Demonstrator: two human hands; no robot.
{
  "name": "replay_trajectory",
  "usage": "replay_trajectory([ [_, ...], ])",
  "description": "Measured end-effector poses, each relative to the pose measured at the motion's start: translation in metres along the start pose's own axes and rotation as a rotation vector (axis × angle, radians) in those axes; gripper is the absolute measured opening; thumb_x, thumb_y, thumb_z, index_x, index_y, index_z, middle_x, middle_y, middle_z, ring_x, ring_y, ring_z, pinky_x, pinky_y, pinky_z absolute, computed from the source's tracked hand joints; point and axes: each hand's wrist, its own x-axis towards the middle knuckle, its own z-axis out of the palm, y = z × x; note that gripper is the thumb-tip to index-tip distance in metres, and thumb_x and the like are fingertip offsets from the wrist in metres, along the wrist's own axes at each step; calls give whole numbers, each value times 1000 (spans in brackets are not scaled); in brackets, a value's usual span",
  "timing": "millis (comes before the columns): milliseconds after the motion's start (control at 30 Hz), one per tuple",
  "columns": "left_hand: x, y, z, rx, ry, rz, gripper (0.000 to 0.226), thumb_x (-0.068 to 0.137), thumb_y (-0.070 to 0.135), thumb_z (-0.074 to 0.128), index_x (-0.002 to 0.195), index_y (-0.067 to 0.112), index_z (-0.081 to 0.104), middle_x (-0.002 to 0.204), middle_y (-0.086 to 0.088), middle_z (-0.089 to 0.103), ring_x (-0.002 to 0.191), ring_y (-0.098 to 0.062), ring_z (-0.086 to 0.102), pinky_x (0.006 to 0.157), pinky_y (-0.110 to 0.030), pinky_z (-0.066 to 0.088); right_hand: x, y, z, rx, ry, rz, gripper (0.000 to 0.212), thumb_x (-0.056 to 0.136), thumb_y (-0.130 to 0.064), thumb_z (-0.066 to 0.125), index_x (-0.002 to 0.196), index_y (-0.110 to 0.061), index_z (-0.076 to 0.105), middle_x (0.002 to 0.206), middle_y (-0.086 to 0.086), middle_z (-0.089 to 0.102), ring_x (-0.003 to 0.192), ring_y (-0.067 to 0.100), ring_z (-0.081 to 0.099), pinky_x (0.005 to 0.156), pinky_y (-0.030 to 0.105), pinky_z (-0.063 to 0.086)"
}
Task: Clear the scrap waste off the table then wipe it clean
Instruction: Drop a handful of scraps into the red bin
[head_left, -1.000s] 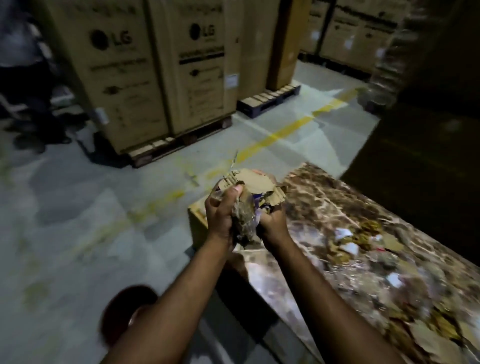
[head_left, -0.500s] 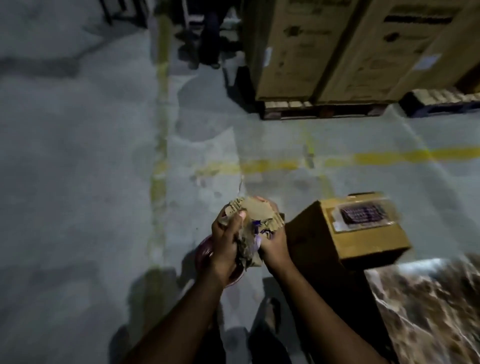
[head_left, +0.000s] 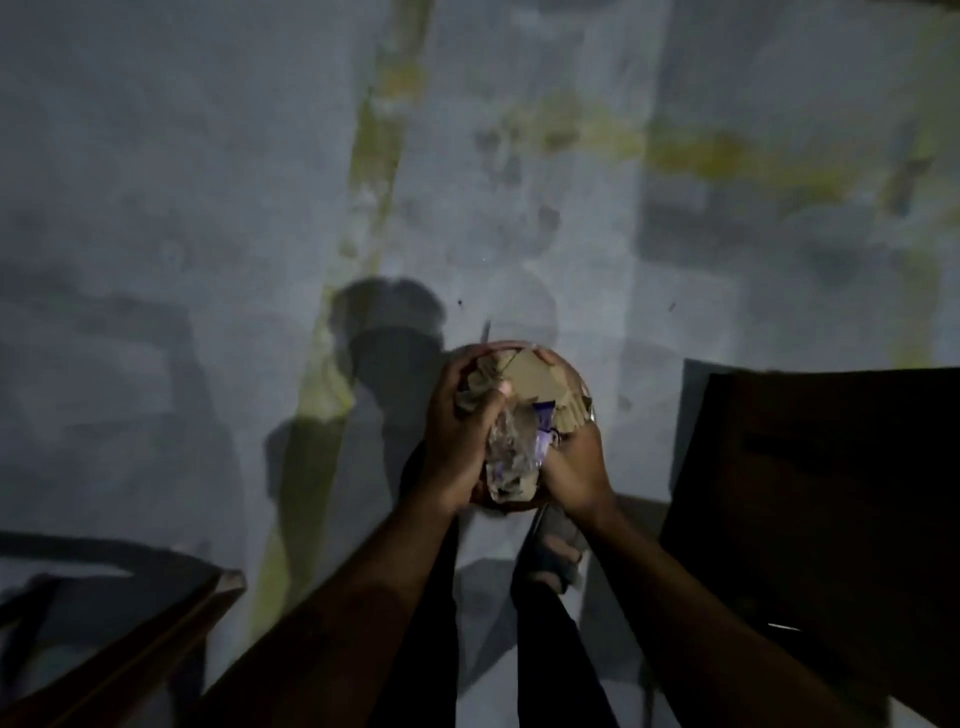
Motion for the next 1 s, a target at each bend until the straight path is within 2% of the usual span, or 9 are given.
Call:
replay_trajectory([
  [100,28,-67,8,127,8,39,41,84,36,72,123,35,63,130,3,65,123,-16,61,104,-48,50,25,61,-8,-96,-65,20,101,78,-71,70,137,9,52,138,16,60,125,2,57,107,21,43],
  [200,51,-109,15,263,26,85,45,88,26,75,130,20,61,129,11,63,117,11,55,103,-19,46,56,114,-17,-311,-200,119,102,75,-76,68,152,-14,44,155,3,46,143,16,43,120,42,34],
  [267,63,-128,13,454,-36,148,58,87,38,72,141,24,54,138,1,61,126,1,54,109,-29,43,75,140,-22,-496,-262,217,113,72,-66,74,161,-19,23,166,5,27,152,29,26,123,49,23],
  [367,77,-147,6,605,-144,107,71,81,55,63,146,33,48,148,-3,55,136,-24,51,113,-48,40,89,156,-29,-724,-284,301,116,81,-35,82,162,-13,2,166,17,17,151,36,20,122,42,23],
  [567,64,-133,-6,654,-156,106,67,81,43,68,145,29,52,147,-7,54,135,-30,49,111,-49,41,64,132,-38,-762,-222,291,69,90,-16,72,152,-8,40,148,21,46,131,38,51,106,27,36],
  [700,45,-100,-7,699,-206,147,67,84,34,68,148,28,48,142,-3,59,129,-27,55,110,-46,44,41,87,-35,-748,-237,247,62,90,-19,72,145,-3,48,140,24,54,127,39,53,102,34,43],
  [833,7,-50,-15,648,-276,120,60,86,21,67,144,22,52,126,-6,68,114,-10,61,100,-29,50,13,32,-29,-719,-212,237,52,95,-33,66,137,-4,56,131,22,60,119,37,59,93,30,44],
  [900,-16,-27,-23,666,-303,109,52,86,31,60,136,17,59,119,-4,71,110,-18,66,97,-39,53,-9,7,-27,-697,-170,244,52,90,-37,59,132,-5,61,123,21,66,112,37,63,93,29,45],
  [1000,-55,28,-37,754,-369,142,48,85,34,53,130,20,63,122,0,70,114,-20,65,97,-44,53,-49,-50,-32,-683,-170,181,56,80,-18,61,134,-4,60,120,21,65,110,38,63,94,22,41],
])
